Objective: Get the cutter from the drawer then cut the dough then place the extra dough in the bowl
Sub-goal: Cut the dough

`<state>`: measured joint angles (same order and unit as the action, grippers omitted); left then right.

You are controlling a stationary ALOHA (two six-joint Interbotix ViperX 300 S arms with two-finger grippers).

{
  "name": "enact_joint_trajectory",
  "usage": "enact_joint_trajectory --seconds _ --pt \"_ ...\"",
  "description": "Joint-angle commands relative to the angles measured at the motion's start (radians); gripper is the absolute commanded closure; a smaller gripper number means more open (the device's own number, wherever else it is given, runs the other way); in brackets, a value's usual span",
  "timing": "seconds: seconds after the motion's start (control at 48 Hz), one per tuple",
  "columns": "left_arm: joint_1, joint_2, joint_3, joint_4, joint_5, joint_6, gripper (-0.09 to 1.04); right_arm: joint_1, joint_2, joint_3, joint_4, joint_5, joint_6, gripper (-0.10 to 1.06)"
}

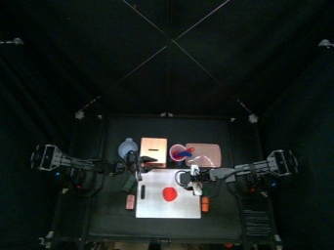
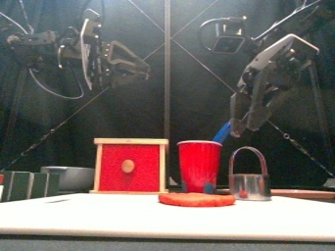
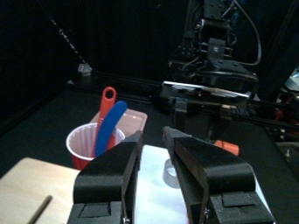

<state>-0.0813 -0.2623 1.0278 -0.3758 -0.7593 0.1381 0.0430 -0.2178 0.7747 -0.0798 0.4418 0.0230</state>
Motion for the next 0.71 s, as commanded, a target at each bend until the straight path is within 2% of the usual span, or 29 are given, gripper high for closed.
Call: enact_joint_trajectory --seconds 0.021,0.188,0.375,0.604,0.708 --pt "-0.017 -0.011 0.012 -0.012 -0.011 0.000 0.25 -0.020 -0.003 -0.008 -0.012 -0.005 0.000 0.10" --pt "-0.025 -0.011 0.025 -0.037 -0.012 0.002 0.25 -0.044 0.028 -0.006 -0.025 -0.014 -0.002 0.13" --pt "-0.028 -0.011 0.032 -0.046 -0.012 0.000 0.25 -0.040 0.048 -0.018 -0.018 -0.021 -0.008 0.19" --pt "-0.052 -0.006 0.048 -0.097 -0.012 -0.002 0.25 -0.034 0.035 -0.031 0.003 -0.023 -0.002 0.45" --pt "-0.058 0.000 0.055 -0.127 -0.012 -0.002 0.25 -0.012 0.020 -0.048 0.006 -0.020 0.002 0.55"
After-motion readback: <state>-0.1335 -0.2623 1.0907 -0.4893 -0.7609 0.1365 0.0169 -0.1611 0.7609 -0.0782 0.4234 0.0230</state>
